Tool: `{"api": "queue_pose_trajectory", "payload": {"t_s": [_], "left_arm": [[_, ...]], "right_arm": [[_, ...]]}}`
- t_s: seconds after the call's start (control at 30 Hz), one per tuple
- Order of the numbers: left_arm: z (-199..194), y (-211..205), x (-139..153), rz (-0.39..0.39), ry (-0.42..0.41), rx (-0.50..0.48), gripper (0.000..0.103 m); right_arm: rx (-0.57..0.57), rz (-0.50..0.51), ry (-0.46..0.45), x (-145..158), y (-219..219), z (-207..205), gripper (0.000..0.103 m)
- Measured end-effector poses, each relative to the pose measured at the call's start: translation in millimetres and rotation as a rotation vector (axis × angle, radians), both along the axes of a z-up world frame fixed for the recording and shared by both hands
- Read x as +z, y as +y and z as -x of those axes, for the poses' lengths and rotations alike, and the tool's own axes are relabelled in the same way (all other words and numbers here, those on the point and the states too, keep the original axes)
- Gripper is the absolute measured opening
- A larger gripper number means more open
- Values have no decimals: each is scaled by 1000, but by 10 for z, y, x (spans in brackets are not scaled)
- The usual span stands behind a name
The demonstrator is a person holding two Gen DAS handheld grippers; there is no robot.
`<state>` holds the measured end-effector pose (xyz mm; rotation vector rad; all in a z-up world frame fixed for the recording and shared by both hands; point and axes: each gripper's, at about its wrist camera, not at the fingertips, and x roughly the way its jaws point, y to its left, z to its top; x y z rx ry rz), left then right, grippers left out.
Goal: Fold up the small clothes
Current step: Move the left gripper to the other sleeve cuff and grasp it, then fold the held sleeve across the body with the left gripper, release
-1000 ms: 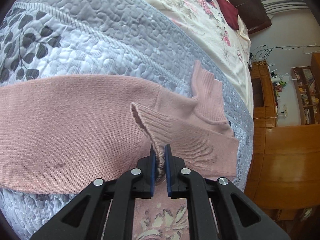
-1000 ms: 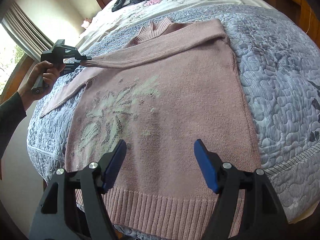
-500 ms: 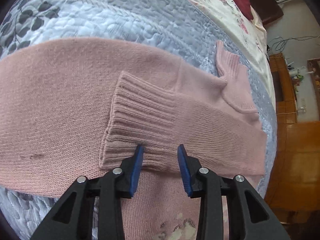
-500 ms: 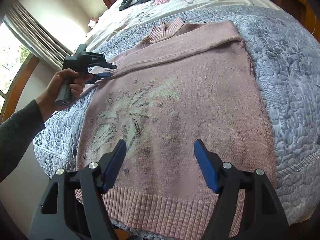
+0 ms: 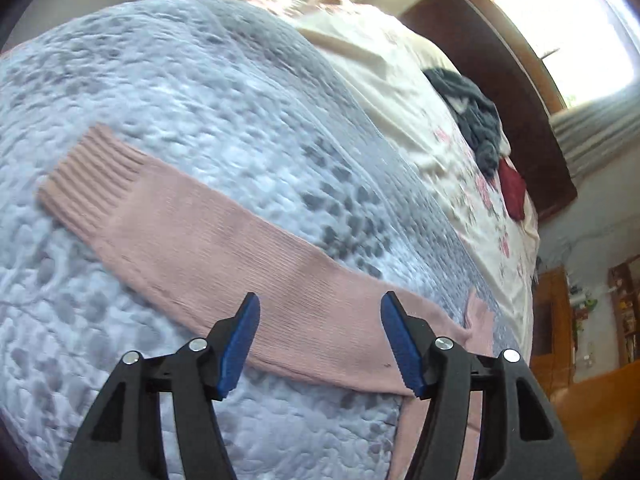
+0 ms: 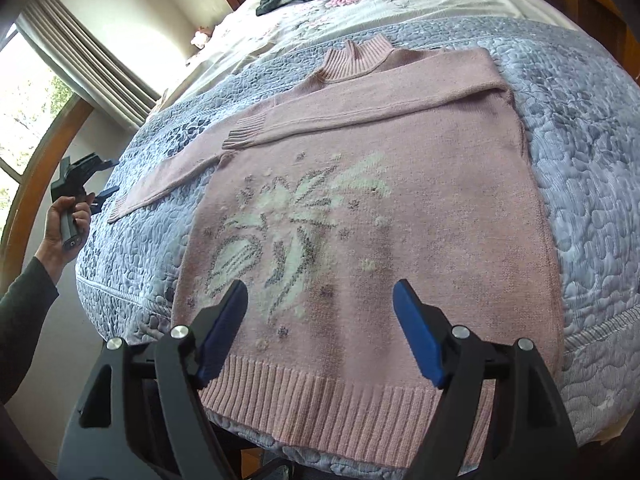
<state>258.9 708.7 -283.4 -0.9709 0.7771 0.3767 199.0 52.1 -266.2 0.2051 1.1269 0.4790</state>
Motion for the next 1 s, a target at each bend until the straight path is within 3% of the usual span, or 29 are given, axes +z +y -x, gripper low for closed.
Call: {"api": "queue_pose_trajectory", "payload": {"t_s": [0.07,0.17,0.23,0.43,0.6,0.63,0.67,0.7,0.83,1.0], "left_arm": [[365,423,-47,40,-14,118,63],[595,797,-205,86,1,201,63],[564,890,-354,119,9,211,63],[381,979,-688,116,108,239,63],[289,1049,-725,95,118,264,61],[255,1049,-722,86,135,259,43],[227,1054,-726,83,161,250,14],[210,1057,-714,81,166,248,9],[180,925,-412,47,88,235,7],[-120,302,407,-37,-96,58,7]], "right_arm": [[21,-4,8,-15,137,11,75],[52,-7,13,-22,345,31,75],[72,-4,13,-13,470,46,75],[86,13,2,49,612,58,75],[75,37,7,18,569,47,75],[71,41,9,8,557,48,75],[68,43,9,1,546,50,75],[66,46,9,-10,536,57,75],[57,44,8,1,499,71,75],[40,23,-15,120,407,74,75]]}}
